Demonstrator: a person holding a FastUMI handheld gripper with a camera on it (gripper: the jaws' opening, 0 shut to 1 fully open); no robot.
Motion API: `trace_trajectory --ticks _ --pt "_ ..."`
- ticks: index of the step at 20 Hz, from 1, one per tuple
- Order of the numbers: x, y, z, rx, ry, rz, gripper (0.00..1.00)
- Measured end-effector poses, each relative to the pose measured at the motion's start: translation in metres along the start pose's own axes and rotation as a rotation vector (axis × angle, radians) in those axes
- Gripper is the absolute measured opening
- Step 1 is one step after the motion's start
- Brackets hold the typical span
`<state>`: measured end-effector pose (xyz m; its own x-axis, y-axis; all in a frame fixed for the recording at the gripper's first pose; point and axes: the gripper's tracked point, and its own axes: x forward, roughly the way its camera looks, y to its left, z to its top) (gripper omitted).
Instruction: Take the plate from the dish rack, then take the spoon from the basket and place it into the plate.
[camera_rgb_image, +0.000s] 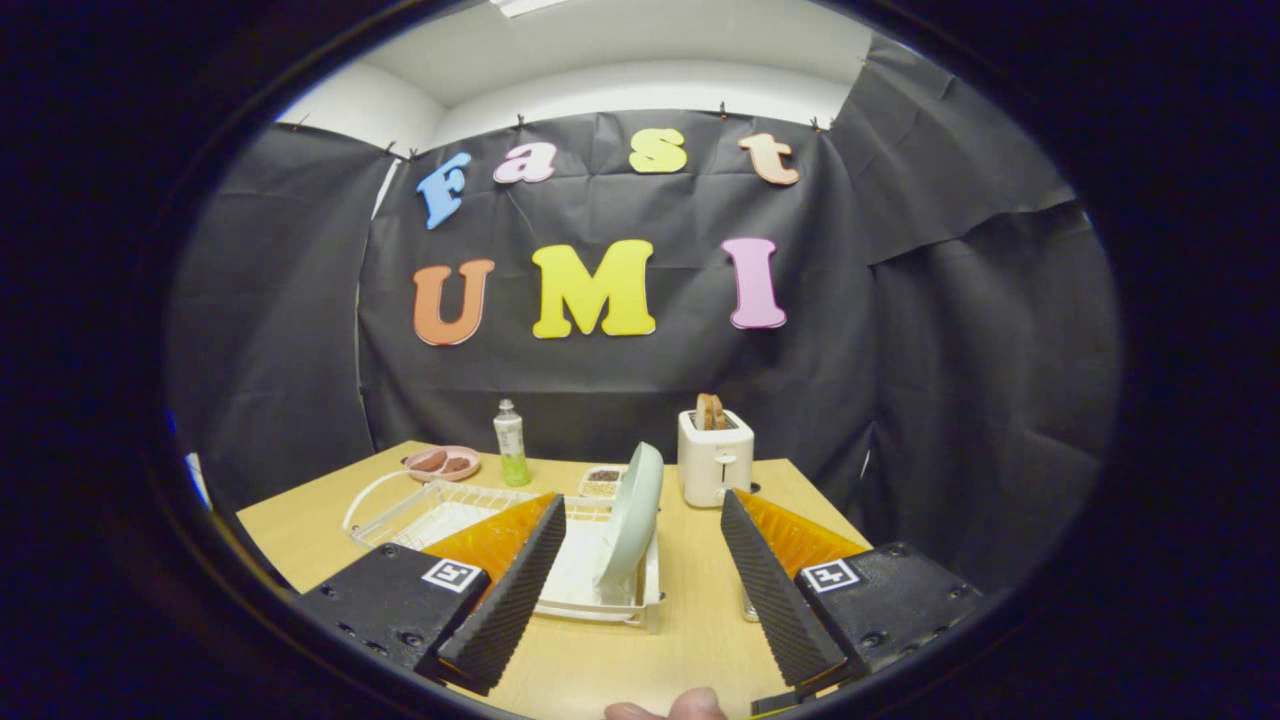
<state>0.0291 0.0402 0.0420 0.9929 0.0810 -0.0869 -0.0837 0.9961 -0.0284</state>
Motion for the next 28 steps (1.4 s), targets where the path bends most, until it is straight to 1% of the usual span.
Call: trace_trajectory --ticks 2,4,6,9,12,15,18,23,26,28 --pt "0.005 0.002 0.008 -0.010 0.020 -0.003 1.00" --pt "0.014 0.005 0.017 -0.001 0.050 0.016 1.00" --pt "0.024 0.005 0.023 0.002 0.108 0.026 1.00" --pt "0.039 0.011 0.032 -0.004 0.191 0.071 1.00" --pt "0.060 0.003 0.037 -0.020 0.268 0.054 1.00" --pt "0.085 0.004 0.026 -0.021 0.369 0.067 1.00" --pt "0.108 0.008 0.010 0.001 0.502 0.077 1.00" --pt "0.140 0.005 -0.009 0.032 0.619 0.058 1.00" --pt "0.159 0.006 -0.016 0.052 0.679 0.047 0.97" --pt "0.169 0.008 -0.020 0.061 0.713 0.044 0.92"
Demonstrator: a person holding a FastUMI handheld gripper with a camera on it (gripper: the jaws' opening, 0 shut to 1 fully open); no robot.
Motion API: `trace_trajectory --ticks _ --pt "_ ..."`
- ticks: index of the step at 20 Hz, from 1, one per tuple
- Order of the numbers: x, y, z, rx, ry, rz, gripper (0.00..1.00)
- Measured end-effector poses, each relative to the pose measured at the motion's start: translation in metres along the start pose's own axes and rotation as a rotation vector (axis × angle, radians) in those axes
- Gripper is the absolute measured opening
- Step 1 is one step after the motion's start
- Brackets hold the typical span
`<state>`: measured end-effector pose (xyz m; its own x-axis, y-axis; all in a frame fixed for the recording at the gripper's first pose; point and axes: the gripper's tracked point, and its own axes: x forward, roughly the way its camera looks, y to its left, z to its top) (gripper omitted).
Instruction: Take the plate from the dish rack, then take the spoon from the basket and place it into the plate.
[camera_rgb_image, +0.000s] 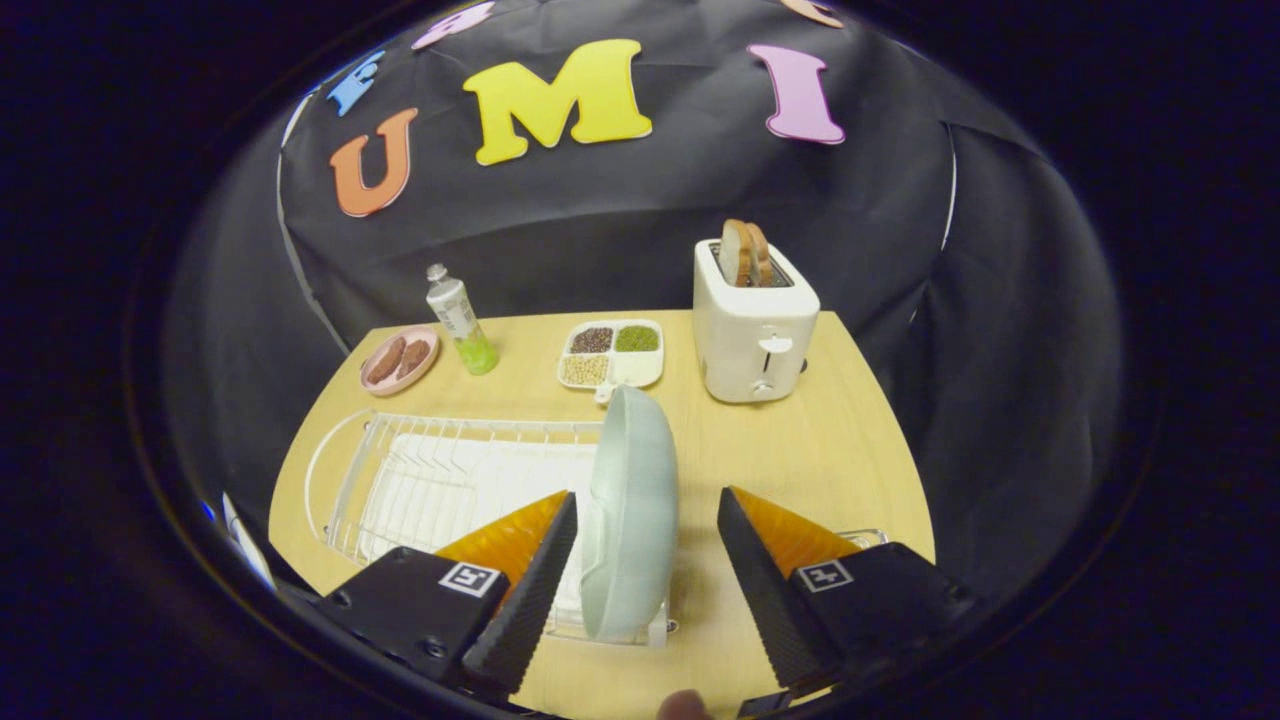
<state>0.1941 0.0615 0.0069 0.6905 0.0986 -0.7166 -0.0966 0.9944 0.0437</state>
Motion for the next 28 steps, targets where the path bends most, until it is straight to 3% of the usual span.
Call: trace_trajectory --ticks 4,7,10,15,20,28 --pt "0.021 0.003 -0.006 0.029 0.071 0.000 0.85" --pt "0.028 -0.002 -0.011 0.057 0.109 -0.036 0.72" --pt "0.028 0.000 -0.015 0.077 0.129 -0.066 0.64" --pt "0.021 0.001 -0.018 0.110 0.139 -0.137 0.39" --pt "0.013 -0.008 -0.014 0.109 0.121 -0.241 0.34" --pt "0.002 -0.008 -0.001 0.085 0.044 -0.297 0.32"
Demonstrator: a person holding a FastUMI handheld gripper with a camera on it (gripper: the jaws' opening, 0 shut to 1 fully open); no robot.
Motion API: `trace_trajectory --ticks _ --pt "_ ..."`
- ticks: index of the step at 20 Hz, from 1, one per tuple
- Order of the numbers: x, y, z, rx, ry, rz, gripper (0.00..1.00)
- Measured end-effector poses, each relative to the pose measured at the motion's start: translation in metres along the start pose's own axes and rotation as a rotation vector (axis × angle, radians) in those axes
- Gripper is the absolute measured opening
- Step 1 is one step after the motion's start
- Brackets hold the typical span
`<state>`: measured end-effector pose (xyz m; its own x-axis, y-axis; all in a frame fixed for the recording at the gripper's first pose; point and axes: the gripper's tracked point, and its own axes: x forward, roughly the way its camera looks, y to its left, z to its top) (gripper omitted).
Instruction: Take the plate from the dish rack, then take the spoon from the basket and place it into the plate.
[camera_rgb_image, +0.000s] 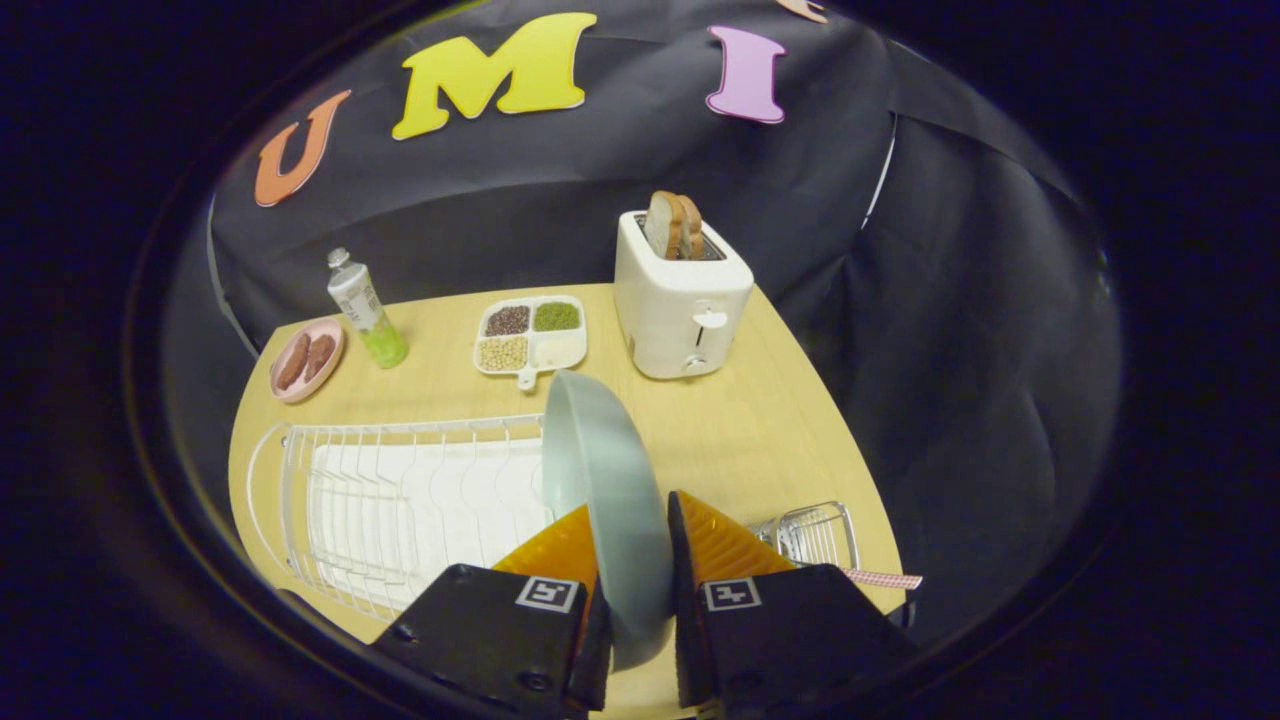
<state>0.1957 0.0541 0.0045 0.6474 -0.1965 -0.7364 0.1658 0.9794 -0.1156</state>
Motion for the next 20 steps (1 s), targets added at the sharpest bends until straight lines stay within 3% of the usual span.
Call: trace_trajectory --ticks 4,11,20 --pt "-0.003 -0.003 0.008 -0.056 -0.028 -0.053 0.31" --pt "-0.031 -0.002 0.019 -0.082 -0.120 -0.053 0.30" --pt "-0.097 0.032 -0.045 0.064 -0.154 0.257 0.30"
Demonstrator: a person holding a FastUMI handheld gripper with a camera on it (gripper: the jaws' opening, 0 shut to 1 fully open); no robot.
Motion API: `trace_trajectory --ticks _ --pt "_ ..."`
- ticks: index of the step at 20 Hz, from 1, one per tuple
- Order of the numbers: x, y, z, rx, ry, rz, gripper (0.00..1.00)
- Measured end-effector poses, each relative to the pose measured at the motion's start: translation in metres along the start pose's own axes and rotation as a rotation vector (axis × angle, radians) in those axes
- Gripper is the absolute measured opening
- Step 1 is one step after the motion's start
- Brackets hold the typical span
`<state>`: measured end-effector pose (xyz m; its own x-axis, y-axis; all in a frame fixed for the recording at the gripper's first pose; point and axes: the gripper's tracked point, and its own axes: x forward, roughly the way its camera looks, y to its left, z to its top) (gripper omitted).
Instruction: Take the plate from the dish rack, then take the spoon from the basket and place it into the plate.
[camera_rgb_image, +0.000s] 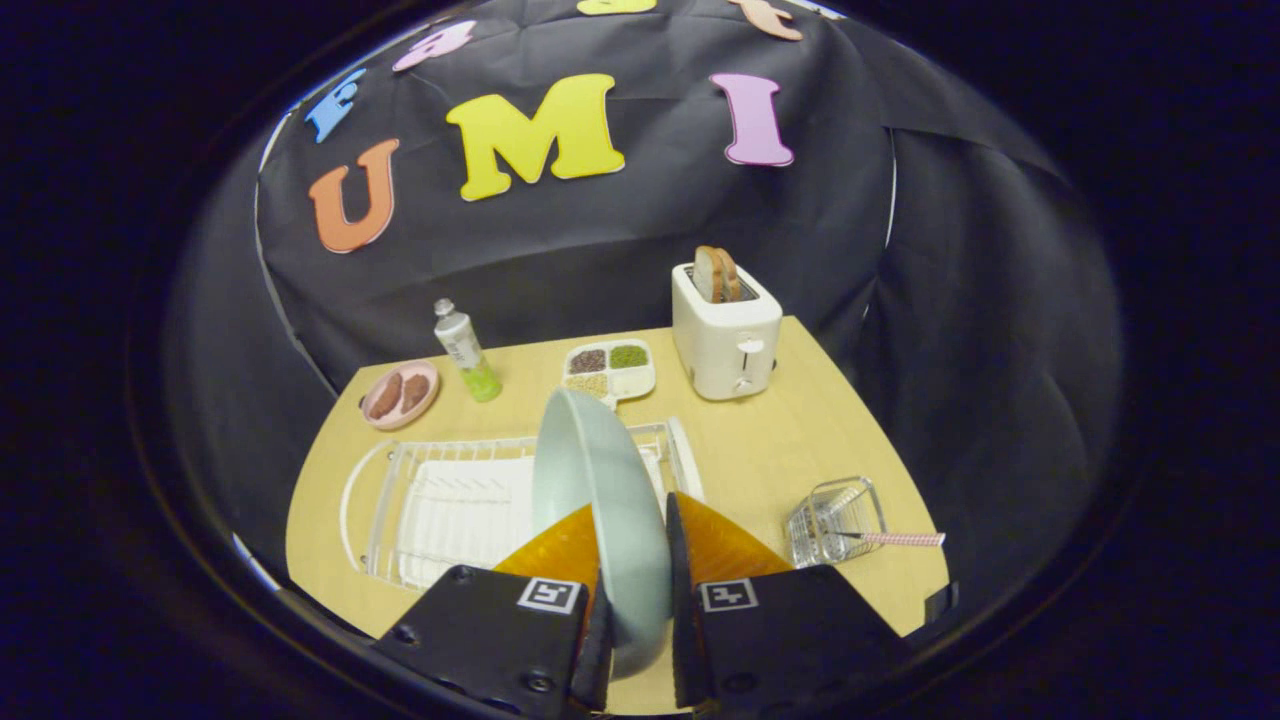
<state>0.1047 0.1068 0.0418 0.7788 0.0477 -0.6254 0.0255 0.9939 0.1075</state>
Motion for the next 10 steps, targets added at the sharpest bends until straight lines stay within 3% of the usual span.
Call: trace_trajectory --ticks 4,10 --pt "-0.027 0.016 -0.040 0.018 -0.068 0.085 0.30" --pt "-0.038 0.041 -0.117 0.086 -0.040 0.258 0.30"
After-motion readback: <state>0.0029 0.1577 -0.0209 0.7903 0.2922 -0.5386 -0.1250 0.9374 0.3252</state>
